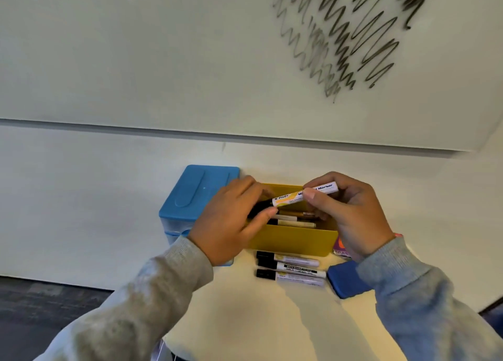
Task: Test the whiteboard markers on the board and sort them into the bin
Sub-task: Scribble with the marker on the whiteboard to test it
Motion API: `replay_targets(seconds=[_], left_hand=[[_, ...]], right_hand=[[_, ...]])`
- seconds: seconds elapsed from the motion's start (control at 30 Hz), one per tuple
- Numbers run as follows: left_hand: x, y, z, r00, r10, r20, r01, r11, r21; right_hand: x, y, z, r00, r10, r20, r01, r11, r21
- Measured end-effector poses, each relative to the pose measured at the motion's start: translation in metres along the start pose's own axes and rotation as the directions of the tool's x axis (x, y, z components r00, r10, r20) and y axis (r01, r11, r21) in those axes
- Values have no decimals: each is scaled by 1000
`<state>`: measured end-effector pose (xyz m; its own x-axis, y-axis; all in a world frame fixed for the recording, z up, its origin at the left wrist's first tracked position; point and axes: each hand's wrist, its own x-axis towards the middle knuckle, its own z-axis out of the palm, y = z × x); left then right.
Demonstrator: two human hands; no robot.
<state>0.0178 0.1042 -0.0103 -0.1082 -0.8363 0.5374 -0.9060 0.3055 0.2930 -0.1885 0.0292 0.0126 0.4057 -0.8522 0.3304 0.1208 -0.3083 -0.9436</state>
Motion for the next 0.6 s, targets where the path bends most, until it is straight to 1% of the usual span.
replay_targets(seconds=[0.1, 0.17, 0.23, 0.37, 0.5, 0.6], left_hand=[[2, 7, -3, 998, 26, 56, -24, 999, -35], [2, 14, -4, 998, 29, 54, -27, 999, -31], [4, 19, -6, 998, 38, 52, -39, 999, 9], [6, 28, -12, 995, 18, 96, -24, 998, 63], [10, 32, -19, 990, 15, 143, -12, 1000, -22], [10, 33, -25, 980, 65, 190, -56, 997, -55]], right_hand=[[-4, -1, 11, 994, 111, -20, -104, 966, 235], [-5, -2, 16, 986, 169, 0, -160, 937, 312], [-5, -3, 21, 983, 180, 28, -181, 938, 296], [-2, -9, 20, 987, 157, 45, -163, 954, 252], [-2, -11, 13, 988, 136, 75, -152, 940, 305], [-1, -10, 3, 976, 93, 197, -150, 942, 301]])
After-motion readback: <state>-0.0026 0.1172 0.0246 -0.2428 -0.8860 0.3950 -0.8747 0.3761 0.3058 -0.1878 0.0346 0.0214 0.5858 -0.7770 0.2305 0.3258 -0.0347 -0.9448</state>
